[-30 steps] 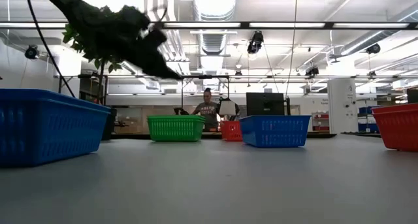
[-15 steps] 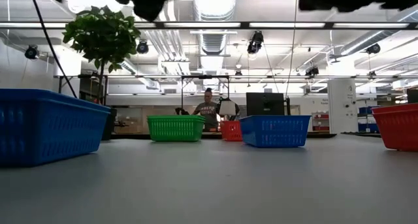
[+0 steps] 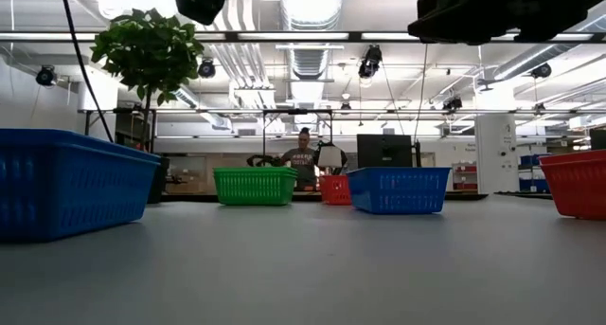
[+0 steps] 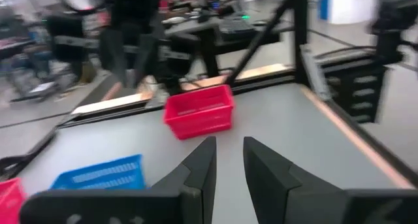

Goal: Stack baskets by color
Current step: Stack the right blue bin on the blue bin

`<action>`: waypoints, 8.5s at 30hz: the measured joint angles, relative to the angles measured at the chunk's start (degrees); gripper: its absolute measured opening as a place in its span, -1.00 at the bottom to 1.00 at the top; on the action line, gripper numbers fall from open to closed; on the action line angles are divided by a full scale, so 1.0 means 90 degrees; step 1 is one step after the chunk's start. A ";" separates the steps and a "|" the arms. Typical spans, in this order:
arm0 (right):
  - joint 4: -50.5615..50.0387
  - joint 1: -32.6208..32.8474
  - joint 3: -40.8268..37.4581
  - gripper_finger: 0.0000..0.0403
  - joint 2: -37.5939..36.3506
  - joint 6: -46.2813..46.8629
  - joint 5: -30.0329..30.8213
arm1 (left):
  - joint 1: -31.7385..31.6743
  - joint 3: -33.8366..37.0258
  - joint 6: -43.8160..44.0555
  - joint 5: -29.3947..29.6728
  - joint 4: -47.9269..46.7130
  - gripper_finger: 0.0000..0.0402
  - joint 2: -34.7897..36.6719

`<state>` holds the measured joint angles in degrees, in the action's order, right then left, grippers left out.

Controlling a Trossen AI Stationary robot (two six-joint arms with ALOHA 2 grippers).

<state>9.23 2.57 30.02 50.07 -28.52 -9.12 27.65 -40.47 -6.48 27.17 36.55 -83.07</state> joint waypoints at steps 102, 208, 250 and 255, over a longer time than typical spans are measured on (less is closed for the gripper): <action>-0.2265 0.0243 -0.0246 -0.50 -0.3019 0.0919 0.0465 | -0.2390 -0.3886 0.0332 -0.0983 -0.2273 -0.20 -0.3560; -0.1323 0.0243 -0.1705 -0.78 -0.5261 -0.0063 0.0179 | 0.2076 -0.4036 0.2613 0.1608 -0.8188 -1.00 -0.1180; -0.1360 0.0243 -0.1742 -0.78 -0.5164 0.0183 0.0181 | 0.3113 -0.2753 0.7346 0.1710 -1.0015 -1.00 -0.1170; -0.1364 0.0243 -0.1742 -0.78 -0.5164 0.0183 0.0181 | 0.3113 -0.2558 0.7338 0.1689 -0.9706 -1.00 -0.1170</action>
<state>-3.05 4.75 14.35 3.60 -26.87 -7.49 55.66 -63.49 59.56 42.38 -50.81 -93.60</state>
